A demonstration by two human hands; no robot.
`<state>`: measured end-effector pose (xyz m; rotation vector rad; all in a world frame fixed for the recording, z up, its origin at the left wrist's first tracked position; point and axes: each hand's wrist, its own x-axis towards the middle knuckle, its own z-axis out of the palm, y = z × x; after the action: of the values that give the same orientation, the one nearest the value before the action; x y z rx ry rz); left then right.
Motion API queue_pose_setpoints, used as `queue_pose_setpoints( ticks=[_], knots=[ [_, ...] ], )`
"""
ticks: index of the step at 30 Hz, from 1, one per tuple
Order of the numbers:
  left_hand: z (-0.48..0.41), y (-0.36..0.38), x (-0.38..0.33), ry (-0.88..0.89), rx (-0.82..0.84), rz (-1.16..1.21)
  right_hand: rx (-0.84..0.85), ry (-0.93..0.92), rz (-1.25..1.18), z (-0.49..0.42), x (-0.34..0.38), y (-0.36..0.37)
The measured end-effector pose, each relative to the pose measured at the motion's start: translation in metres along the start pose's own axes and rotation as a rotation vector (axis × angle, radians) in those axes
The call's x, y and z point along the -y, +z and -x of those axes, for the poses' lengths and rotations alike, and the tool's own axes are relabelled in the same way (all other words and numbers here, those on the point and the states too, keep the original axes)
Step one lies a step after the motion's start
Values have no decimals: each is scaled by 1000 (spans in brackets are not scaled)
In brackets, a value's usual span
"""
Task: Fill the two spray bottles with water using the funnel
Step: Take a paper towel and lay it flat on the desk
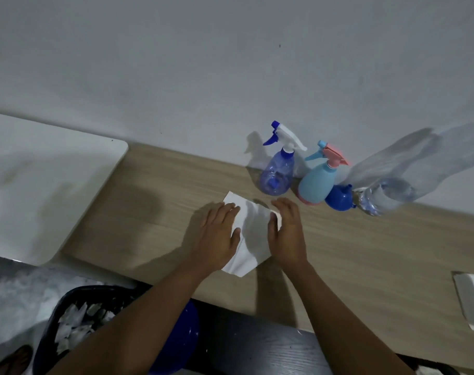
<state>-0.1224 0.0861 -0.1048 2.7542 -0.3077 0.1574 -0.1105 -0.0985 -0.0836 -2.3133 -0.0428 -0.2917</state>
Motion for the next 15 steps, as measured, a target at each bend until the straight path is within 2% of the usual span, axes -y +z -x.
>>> queue_pose_setpoints(
  ticks=[2, 4, 8, 11, 15],
  knots=[
    [-11, 17, 12, 217, 116, -132, 125, -113, 158, 19, -6, 23],
    [-16, 31, 24, 299, 219, -178, 228, -178, 354, 33, -18, 47],
    [-18, 46, 36, 272, 312, -160, 329, -17, 433, 37, -31, 63],
    [-22, 47, 34, 223, 300, -150, 314, -27, 517, 31, -35, 64],
    [-29, 48, 30, 195, 294, -166, 386, -23, 564, 20, -42, 62]
  ],
)
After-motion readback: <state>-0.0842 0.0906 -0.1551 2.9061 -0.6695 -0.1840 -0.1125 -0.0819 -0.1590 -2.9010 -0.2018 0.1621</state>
